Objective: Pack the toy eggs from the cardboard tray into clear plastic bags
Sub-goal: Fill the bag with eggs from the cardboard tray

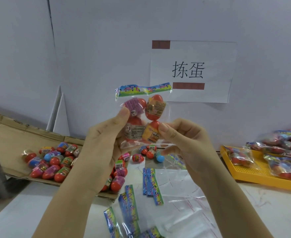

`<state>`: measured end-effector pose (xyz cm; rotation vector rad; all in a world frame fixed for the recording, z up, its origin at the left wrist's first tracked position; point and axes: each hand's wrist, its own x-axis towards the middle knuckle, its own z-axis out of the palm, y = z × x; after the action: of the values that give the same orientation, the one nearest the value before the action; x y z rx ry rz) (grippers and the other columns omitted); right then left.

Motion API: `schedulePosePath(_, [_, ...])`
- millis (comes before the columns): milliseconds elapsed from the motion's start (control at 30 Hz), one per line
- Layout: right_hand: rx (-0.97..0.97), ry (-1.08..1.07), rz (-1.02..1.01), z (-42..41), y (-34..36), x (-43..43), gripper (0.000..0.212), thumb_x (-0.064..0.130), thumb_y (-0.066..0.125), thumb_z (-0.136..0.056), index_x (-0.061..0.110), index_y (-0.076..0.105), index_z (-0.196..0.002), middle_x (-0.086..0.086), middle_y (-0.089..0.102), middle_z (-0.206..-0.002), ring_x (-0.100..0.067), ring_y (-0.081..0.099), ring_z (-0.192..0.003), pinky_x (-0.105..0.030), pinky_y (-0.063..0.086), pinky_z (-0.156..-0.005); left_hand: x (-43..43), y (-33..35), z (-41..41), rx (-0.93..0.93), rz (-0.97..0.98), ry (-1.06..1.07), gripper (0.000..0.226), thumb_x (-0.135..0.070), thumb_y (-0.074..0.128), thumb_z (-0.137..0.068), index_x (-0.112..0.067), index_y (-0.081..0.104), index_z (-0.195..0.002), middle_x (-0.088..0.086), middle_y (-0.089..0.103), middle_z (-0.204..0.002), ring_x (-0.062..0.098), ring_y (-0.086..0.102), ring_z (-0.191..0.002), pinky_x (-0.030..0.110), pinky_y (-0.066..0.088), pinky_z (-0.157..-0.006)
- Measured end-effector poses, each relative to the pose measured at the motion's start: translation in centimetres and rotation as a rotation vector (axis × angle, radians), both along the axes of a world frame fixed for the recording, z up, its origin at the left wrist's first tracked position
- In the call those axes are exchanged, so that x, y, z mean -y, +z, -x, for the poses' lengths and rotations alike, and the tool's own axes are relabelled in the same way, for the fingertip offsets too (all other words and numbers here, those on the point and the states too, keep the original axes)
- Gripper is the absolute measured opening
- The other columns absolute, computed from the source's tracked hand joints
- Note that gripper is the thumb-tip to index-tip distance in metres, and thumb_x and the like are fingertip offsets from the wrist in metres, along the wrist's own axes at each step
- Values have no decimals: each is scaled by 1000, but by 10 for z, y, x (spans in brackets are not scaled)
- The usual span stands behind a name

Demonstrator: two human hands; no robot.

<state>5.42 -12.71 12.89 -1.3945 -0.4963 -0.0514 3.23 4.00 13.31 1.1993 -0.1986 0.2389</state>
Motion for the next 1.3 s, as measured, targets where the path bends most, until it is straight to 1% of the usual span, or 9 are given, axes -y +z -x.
schedulePosePath(200, [16,-6,54,1,0,0,23,43,74,-56,22,68,-58,-6,72,-76,-21,63,-71,-23,54,-54,4,0,1,27,82,64,21,-39,65,-68,-25,80,-70,3,77,-79,12,73,-66,19,55,-53])
schedulePosePath(367, [15,-1,131,0,2,2,32,49,81,-61,28,75,-83,-2,75,-89,-21,72,-87,-29,59,-77,4,0,2,98,88,104,18,-29,63,-73,-25,80,-72,3,77,-77,13,73,-66,20,56,-52])
schedulePosePath(533, [33,-10,34,3,2,-1,33,44,77,-61,24,76,-87,-4,76,-87,-20,73,-77,-25,58,-62,7,-1,1,97,117,85,18,-23,62,-72,-24,80,-72,3,76,-76,12,73,-65,20,55,-51])
schedulePosePath(700, [70,-72,7,0,0,2,29,42,75,-55,24,78,-77,-5,76,-78,-21,73,-69,-28,59,-60,9,-2,-1,86,113,41,15,-19,65,-67,-21,79,-71,3,76,-76,11,72,-63,19,55,-52])
schedulePosePath(867, [98,-68,25,-1,1,5,27,40,76,-55,21,77,-74,-6,75,-76,-21,72,-67,-34,61,-62,12,-2,0,98,89,93,18,-27,73,-50,-25,79,-67,2,76,-74,11,73,-64,19,55,-50])
schedulePosePath(1000, [116,-77,-2,0,1,2,22,37,76,-54,22,76,-70,-4,74,-70,-17,71,-62,-23,55,-55,12,-4,-1,107,21,101,10,-32,69,-57,-32,76,-64,-1,76,-73,10,72,-65,18,54,-52])
schedulePosePath(1133, [113,-62,50,1,4,6,28,34,78,-58,18,76,-81,-5,76,-80,-20,73,-72,-20,55,-59,12,-7,-2,72,39,35,21,-33,68,-63,-23,76,-79,3,76,-80,14,72,-68,23,56,-55])
schedulePosePath(1200, [76,-39,77,0,4,9,36,29,78,-60,16,74,-93,-8,76,-83,-22,73,-73,-15,51,-51,13,-7,-1,80,35,25,36,-40,69,-62,-20,74,-91,5,76,-87,17,73,-70,26,57,-55])
schedulePosePath(1300, [16,28,149,-4,3,12,55,30,87,-59,20,66,-109,-9,75,-90,-26,73,-80,-24,55,-61,15,-9,-2,39,99,75,17,-34,70,-66,-23,78,-76,5,77,-82,17,73,-63,27,56,-48])
